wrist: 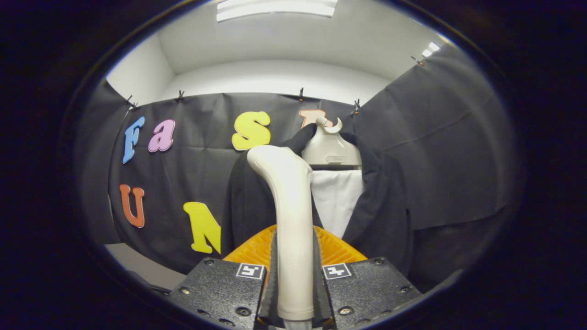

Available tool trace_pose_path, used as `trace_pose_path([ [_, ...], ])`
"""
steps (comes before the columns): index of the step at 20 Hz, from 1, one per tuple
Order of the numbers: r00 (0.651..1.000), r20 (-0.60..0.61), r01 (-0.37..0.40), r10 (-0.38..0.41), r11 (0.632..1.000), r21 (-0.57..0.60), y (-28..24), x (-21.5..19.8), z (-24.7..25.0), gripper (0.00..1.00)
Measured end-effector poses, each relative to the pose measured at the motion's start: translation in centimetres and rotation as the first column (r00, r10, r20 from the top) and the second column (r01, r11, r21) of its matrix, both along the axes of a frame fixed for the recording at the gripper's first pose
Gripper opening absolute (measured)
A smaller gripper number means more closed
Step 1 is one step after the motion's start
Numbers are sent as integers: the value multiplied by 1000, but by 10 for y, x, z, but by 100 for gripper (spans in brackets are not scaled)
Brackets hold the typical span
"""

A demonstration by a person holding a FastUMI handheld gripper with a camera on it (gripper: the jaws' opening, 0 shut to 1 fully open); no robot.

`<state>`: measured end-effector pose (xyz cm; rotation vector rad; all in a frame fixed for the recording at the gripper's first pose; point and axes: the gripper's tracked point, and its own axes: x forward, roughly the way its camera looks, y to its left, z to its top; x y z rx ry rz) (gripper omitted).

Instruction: Iron the clothes twice with a garment steamer, once on the left side and once on the right side.

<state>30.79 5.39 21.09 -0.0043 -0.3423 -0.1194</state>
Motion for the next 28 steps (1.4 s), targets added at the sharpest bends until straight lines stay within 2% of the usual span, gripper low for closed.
trace_pose_path([
  [17,985,-147,85,-84,996,1,-12,-7,-86,33],
  [28,958,-253,148,-138,989,20,-28,-13,-142,33],
])
